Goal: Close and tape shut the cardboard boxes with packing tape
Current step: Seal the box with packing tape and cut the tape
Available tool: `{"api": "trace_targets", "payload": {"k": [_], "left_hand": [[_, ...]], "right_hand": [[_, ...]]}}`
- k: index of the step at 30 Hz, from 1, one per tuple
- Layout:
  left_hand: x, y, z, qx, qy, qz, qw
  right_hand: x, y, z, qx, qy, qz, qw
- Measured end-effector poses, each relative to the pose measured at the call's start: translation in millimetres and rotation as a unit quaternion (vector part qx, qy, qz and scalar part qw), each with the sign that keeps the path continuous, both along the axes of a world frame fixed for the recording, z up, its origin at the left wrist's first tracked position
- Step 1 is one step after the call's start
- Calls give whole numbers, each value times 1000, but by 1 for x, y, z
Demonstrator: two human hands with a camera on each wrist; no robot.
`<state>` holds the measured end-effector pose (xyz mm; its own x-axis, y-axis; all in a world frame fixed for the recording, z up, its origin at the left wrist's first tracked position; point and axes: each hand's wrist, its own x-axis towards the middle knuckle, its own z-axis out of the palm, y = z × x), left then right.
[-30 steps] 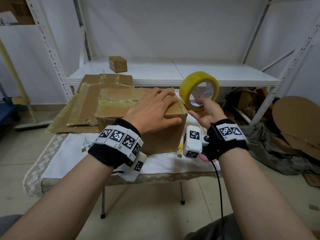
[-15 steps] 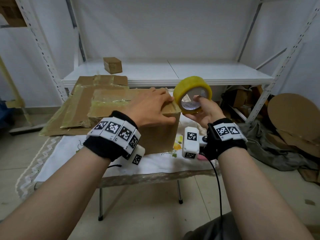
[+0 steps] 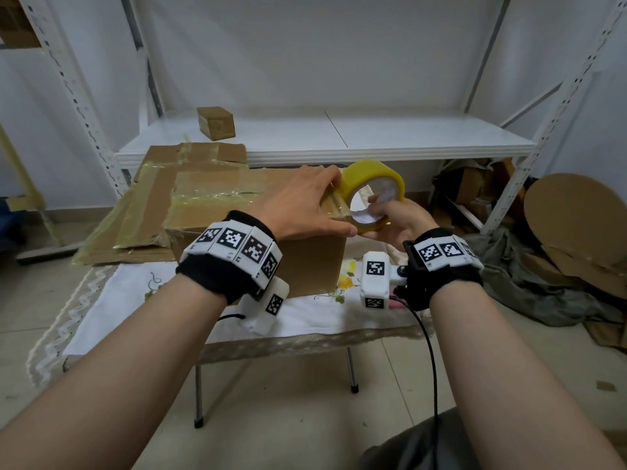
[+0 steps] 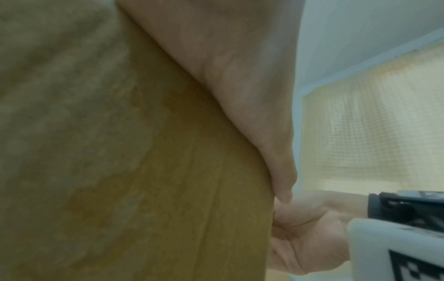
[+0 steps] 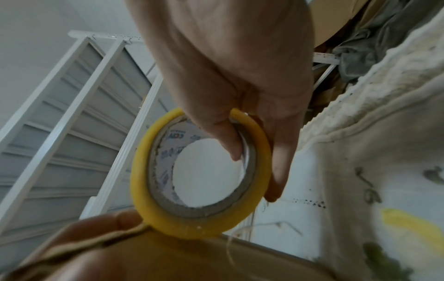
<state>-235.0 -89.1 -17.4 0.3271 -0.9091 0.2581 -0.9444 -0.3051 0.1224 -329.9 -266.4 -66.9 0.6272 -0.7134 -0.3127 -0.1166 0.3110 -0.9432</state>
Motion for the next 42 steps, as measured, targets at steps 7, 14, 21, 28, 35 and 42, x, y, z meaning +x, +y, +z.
{"api": "trace_targets", "payload": {"k": [7,14,21,28,35,42], "left_hand": [[1,-2,-1,13,-1,-9,1000],[-2,-2,-2,24,-13,-13,1000],[1,-3,-5,12,-15,-12,1000],[-2,-3,-3,19,-14,-7,1000],[-3,-1,-2,6,-25,-6,1000],[-2,-1,-4,11,-37,2,999]], "right_hand": [[1,2,-10,37,1,16,999],[2,6,-6,-2,30,-47,998],[-4,9,-8,-27,87,16,996],[-28,5,-7,-169,251,160,939],[-37,13,-2,-236,280,207,907],[-45,6,-6,-376,416,230,796]]}}
